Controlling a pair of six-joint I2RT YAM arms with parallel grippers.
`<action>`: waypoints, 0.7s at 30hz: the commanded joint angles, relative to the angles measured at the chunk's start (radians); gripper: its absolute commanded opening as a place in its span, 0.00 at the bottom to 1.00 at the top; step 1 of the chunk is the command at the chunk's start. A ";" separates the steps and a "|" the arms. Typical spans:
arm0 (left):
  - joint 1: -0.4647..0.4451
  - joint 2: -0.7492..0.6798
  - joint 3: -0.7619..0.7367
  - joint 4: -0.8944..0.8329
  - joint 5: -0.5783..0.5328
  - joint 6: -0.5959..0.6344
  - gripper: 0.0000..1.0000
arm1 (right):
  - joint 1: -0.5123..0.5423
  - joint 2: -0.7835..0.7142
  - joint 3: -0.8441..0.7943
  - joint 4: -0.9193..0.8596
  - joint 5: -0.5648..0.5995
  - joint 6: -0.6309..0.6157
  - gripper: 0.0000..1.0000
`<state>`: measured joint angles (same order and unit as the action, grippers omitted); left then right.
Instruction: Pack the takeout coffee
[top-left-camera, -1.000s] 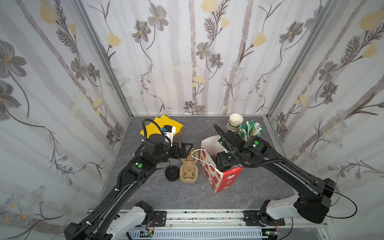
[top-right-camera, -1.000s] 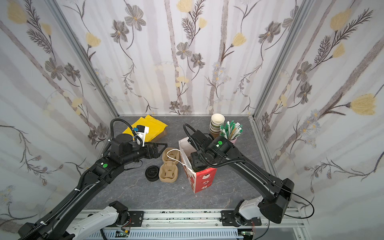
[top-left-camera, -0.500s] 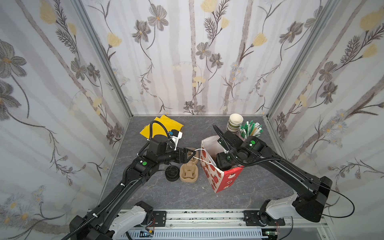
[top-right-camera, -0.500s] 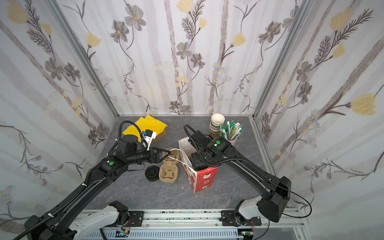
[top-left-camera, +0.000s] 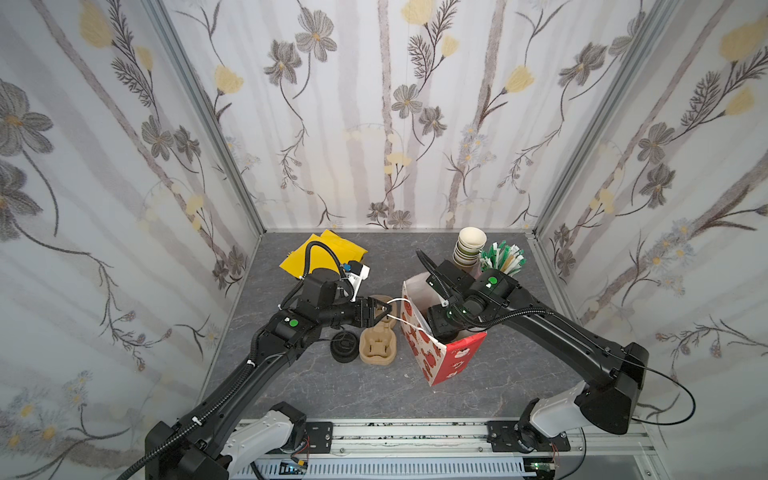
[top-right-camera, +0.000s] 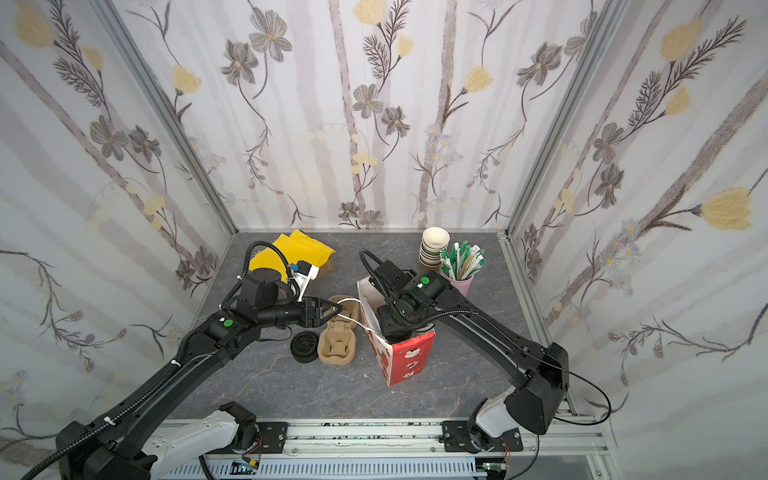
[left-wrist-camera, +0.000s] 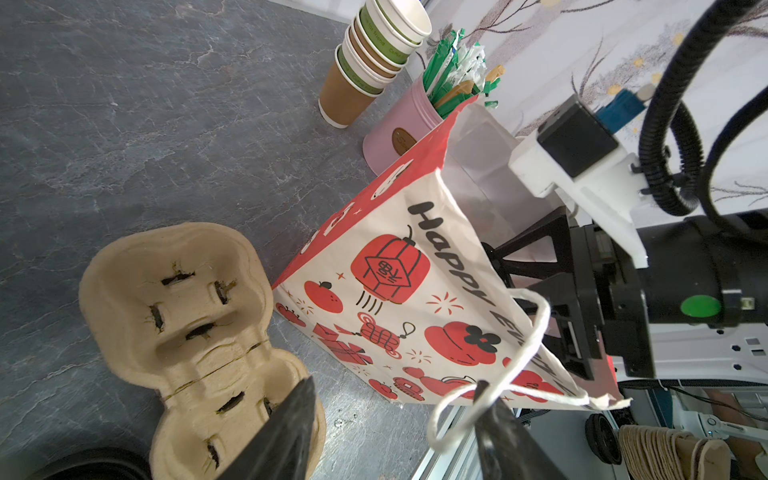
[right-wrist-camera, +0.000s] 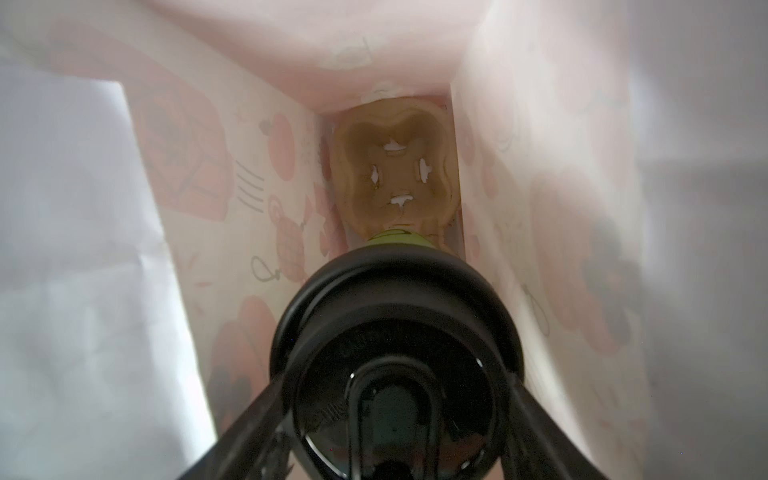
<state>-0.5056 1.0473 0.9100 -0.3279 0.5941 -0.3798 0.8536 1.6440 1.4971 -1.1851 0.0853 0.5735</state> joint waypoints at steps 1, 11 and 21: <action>0.001 0.000 -0.002 0.028 0.028 0.023 0.58 | 0.003 0.010 0.001 0.000 0.015 0.037 0.69; 0.001 -0.006 -0.007 0.032 0.071 0.053 0.51 | 0.005 0.025 -0.063 0.082 -0.010 0.052 0.68; 0.001 0.014 -0.002 0.037 0.097 0.068 0.37 | 0.007 0.027 -0.110 0.109 -0.027 0.054 0.68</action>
<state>-0.5060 1.0595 0.9066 -0.3260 0.6659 -0.3328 0.8589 1.6676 1.3911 -1.1103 0.0708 0.6128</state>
